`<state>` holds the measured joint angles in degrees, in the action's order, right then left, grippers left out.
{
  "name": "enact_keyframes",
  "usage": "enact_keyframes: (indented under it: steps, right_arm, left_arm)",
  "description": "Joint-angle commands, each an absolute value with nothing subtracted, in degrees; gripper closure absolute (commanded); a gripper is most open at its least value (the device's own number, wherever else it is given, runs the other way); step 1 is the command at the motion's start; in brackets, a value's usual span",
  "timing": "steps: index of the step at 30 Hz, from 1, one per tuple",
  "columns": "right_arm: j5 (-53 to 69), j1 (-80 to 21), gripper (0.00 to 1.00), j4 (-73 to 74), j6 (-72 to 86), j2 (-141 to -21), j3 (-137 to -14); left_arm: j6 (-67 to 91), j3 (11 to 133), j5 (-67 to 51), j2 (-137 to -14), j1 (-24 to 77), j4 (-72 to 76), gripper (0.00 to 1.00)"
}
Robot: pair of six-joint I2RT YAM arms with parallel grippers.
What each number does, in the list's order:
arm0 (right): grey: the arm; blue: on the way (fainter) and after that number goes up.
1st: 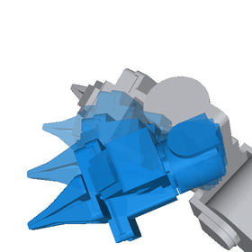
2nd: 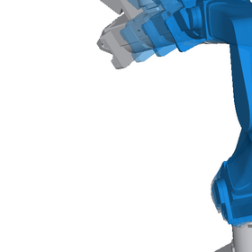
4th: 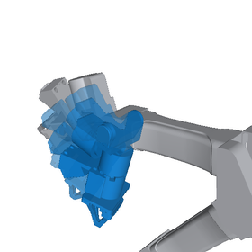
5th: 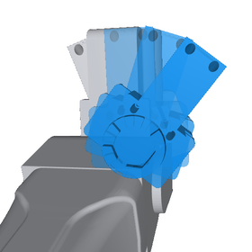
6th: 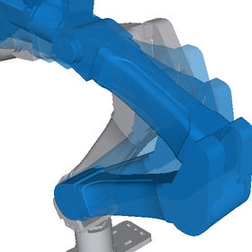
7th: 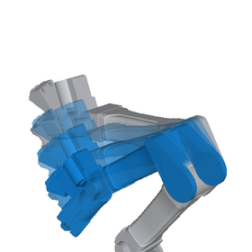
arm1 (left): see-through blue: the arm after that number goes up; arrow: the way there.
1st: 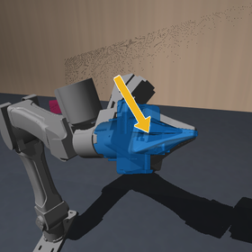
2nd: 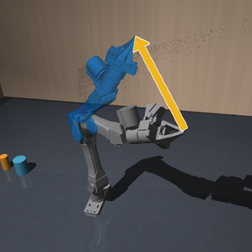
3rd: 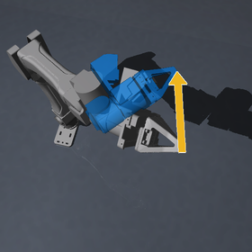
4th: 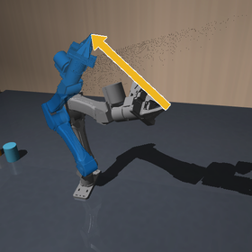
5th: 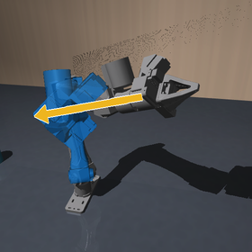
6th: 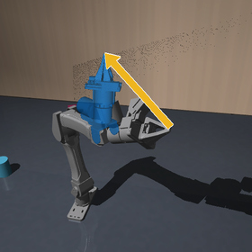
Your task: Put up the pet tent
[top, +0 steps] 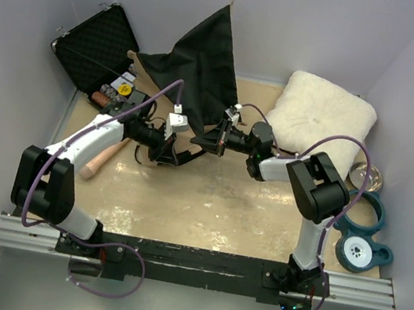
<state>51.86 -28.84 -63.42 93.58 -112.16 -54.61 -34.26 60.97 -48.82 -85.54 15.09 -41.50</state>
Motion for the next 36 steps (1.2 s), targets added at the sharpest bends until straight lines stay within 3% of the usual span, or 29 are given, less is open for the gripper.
enact_keyframes:
  steps: [1, 36]
  right_arm:
    - [49.5, -21.4, 1.00, -87.5, 98.0, -103.8, -57.2]
    - [48.4, -24.3, 1.00, -87.4, 96.9, -104.4, -53.1]
  left_arm:
    - [-36.4, 56.6, -20.2, -89.1, 11.1, -52.2, 1.00]
    - [-31.8, 62.0, -24.3, -89.5, 14.8, -52.9, 1.00]
